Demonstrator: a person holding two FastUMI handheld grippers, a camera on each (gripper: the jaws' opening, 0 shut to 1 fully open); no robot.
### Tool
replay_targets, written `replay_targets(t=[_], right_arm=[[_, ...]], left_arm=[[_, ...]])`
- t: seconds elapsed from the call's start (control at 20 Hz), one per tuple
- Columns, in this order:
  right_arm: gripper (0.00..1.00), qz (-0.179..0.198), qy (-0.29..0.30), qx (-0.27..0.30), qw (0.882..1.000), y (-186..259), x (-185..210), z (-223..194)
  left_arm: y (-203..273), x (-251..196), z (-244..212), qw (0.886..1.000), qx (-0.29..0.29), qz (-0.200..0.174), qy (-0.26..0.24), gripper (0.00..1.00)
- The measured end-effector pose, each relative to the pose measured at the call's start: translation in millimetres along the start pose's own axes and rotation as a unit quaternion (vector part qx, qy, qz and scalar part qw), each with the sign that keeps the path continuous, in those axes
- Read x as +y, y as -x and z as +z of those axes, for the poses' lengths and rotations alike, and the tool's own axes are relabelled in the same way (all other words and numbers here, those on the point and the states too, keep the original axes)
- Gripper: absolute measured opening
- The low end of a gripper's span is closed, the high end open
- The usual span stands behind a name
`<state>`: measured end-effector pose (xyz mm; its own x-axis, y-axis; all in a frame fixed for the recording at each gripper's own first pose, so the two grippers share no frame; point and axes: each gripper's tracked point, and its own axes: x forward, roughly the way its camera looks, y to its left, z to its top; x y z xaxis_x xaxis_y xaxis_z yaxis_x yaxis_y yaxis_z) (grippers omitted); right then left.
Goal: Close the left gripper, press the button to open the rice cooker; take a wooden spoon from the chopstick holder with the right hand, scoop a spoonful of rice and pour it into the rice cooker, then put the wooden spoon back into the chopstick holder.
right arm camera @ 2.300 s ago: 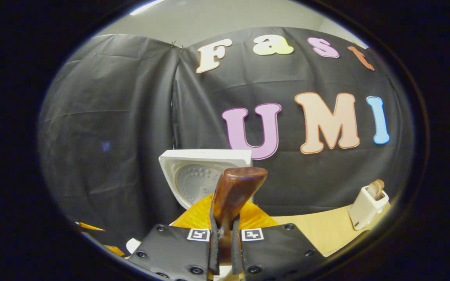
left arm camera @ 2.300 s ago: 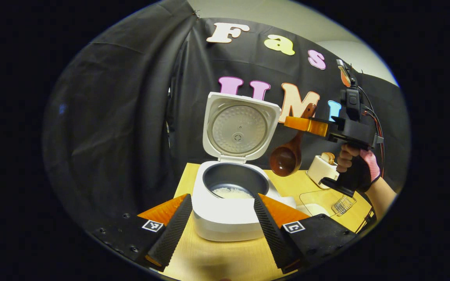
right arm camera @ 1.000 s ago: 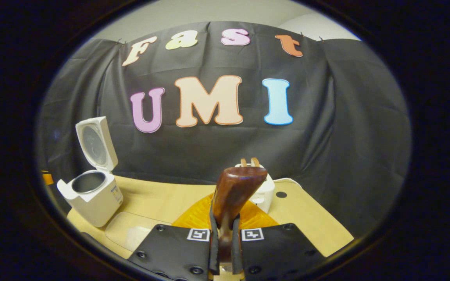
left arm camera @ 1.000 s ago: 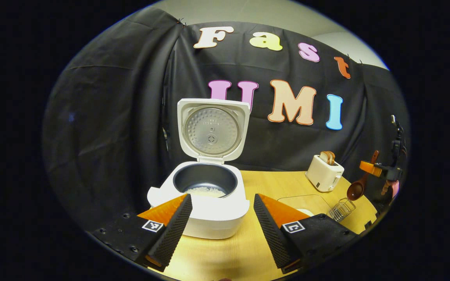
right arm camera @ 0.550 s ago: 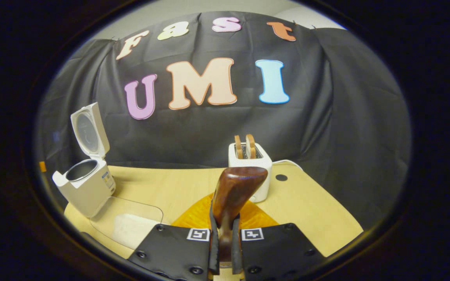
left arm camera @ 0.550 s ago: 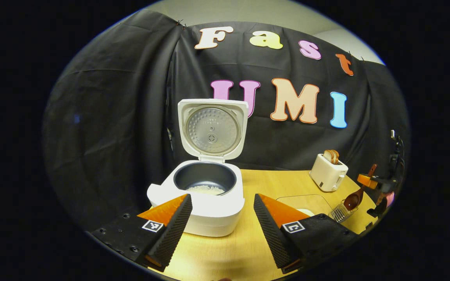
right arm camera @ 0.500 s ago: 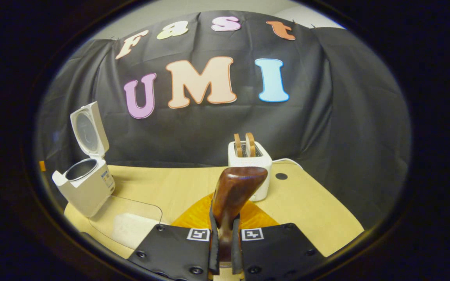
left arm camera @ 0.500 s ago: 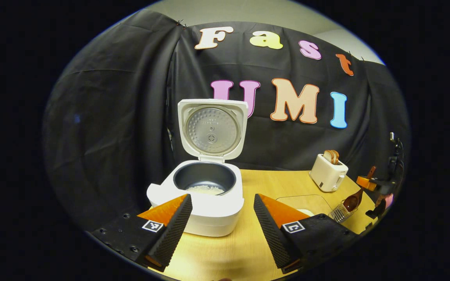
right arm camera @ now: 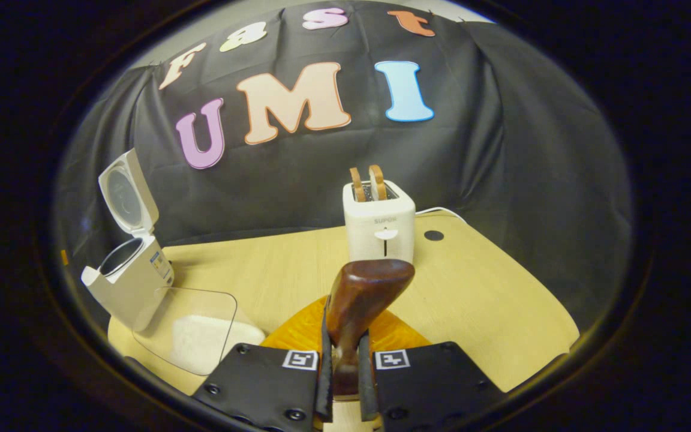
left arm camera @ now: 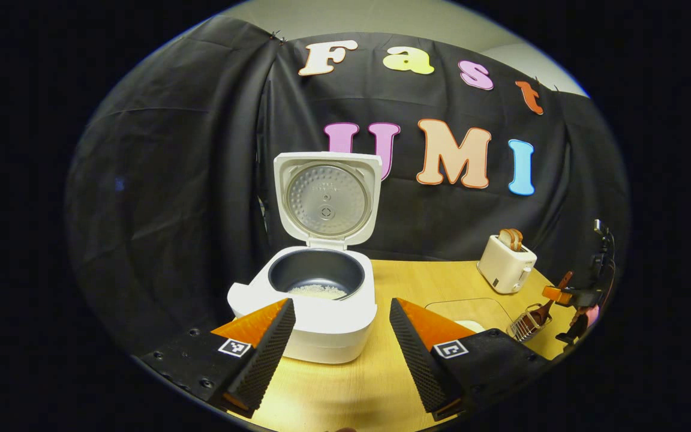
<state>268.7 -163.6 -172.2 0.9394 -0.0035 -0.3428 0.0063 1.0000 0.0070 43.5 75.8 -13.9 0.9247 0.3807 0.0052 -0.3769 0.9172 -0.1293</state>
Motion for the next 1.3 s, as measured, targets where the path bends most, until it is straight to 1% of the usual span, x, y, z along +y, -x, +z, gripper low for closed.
replay_targets(t=[0.05,0.1,0.2,0.3,0.35,0.45,0.65,0.7,0.75,0.9,0.95,1.05,1.1,1.15,1.2,1.3], right_arm=[[0.22,0.006,-0.007,0.005,1.0,2.7,0.1,-2.0],[0.27,0.008,-0.015,0.006,1.0,6.0,0.8,2.9],[0.31,0.001,-0.023,0.004,1.0,11.2,-4.3,6.8],[0.32,-0.003,-0.031,0.0,1.0,18.0,-7.2,10.6],[0.4,-0.004,-0.034,-0.005,0.999,23.5,-8.3,16.7],[0.56,-0.018,-0.035,-0.019,0.999,32.3,-16.1,28.3],[0.88,-0.038,-0.035,-0.057,0.997,59.9,-25.9,64.0],[0.94,-0.046,-0.03,-0.067,0.996,67.5,-27.7,74.7],[0.93,-0.05,-0.027,-0.077,0.995,76.4,-27.2,85.2],[0.96,-0.048,-0.022,-0.103,0.993,101.3,-14.9,113.8],[0.92,-0.045,-0.019,-0.11,0.993,111.5,-7.3,120.8],[0.95,-0.04,-0.007,-0.121,0.992,129.4,8.2,131.1],[0.92,-0.038,-0.002,-0.127,0.991,137.5,16.0,136.1],[0.92,-0.036,0.001,-0.131,0.991,147.4,24.0,139.9],[0.95,-0.034,0.002,-0.136,0.99,155.6,32.1,142.8],[0.96,-0.029,-0.001,-0.142,0.989,170.6,47.4,144.4]], left_arm=[[0.1,0.4,-0.4,1.0,0.001,-0.001,0.0,0.94],[1.1,1.1,-1.0,1.0,0.001,-0.003,0.0,0.94],[0.2,0.8,1.5,1.0,-0.001,-0.009,0.0,0.94],[-0.3,0.7,4.7,1.0,-0.005,-0.015,-0.002,0.94],[-1.0,1.5,6.6,1.0,-0.008,-0.018,-0.003,0.94],[-2.7,2.8,10.0,1.0,-0.01,-0.024,-0.001,0.94],[-6.1,4.1,18.3,0.999,-0.015,-0.043,0.012,0.94],[-7.5,5.7,21.3,0.999,-0.016,-0.046,0.014,0.94],[-9.2,7.7,23.5,0.998,-0.014,-0.05,0.018,0.94],[-17.3,11.1,37.3,0.997,-0.015,-0.066,0.032,0.94],[-20.7,11.9,43.0,0.997,-0.014,-0.072,0.033,0.94],[-30.5,13.2,56.7,0.996,-0.017,-0.08,0.022,0.94],[-35.3,12.9,66.8,0.996,-0.022,-0.085,0.015,0.94],[-40.9,12.9,76.3,0.996,-0.025,-0.088,0.008,0.94],[-47.4,10.9,86.1,0.995,-0.025,-0.095,0.003,0.94],[-62.7,8.5,111.1,0.994,-0.037,-0.104,0.0,0.93]])
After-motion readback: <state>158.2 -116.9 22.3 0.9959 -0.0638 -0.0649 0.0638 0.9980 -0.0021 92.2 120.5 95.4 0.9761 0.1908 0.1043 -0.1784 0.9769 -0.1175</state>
